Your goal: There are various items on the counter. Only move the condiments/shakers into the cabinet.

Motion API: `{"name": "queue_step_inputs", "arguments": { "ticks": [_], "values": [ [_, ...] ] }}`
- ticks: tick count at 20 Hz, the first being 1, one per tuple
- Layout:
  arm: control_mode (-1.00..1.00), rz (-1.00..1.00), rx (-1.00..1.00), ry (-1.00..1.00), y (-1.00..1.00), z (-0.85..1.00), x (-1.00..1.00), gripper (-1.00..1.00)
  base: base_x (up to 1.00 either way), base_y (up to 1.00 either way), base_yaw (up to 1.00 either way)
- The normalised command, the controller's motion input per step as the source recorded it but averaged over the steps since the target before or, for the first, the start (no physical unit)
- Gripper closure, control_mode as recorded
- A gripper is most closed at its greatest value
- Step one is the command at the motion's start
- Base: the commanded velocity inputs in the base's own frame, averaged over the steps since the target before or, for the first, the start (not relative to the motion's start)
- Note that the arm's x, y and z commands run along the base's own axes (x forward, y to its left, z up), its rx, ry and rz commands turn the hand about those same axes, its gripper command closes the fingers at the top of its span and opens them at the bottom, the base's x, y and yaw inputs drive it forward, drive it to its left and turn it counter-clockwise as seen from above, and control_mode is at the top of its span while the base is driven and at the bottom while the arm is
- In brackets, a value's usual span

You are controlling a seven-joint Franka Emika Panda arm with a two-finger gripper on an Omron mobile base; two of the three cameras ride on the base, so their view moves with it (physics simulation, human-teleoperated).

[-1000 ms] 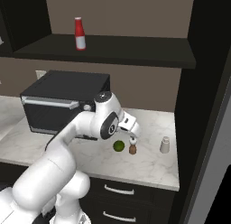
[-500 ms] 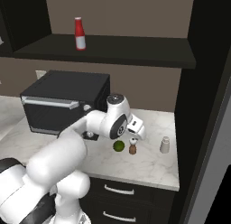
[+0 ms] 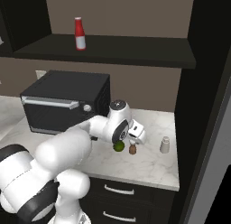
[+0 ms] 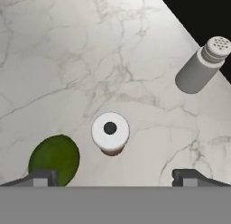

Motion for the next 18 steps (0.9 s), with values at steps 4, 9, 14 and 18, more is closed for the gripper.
{"name": "queue_step_inputs", "arguments": {
  "ticks": [4,9,14,18],
  "values": [
    [-1.00,0.00,0.00,0.00,-0.10,-0.30,0.07,-1.00,0.00,0.00,0.00],
    [-1.00,0.00,0.00,-0.03,-0.12,-0.22,0.09,-1.00,0.00,0.00,0.00],
    [-1.00,0.00,0.05,-0.06,-0.08,-0.24,0.05,-1.00,0.00,0.00,0.00],
    [-1.00,0.00,0.05,-0.09,-0.01,-0.22,0.01,-1.00,0.00,0.00,0.00]
  ]
}}
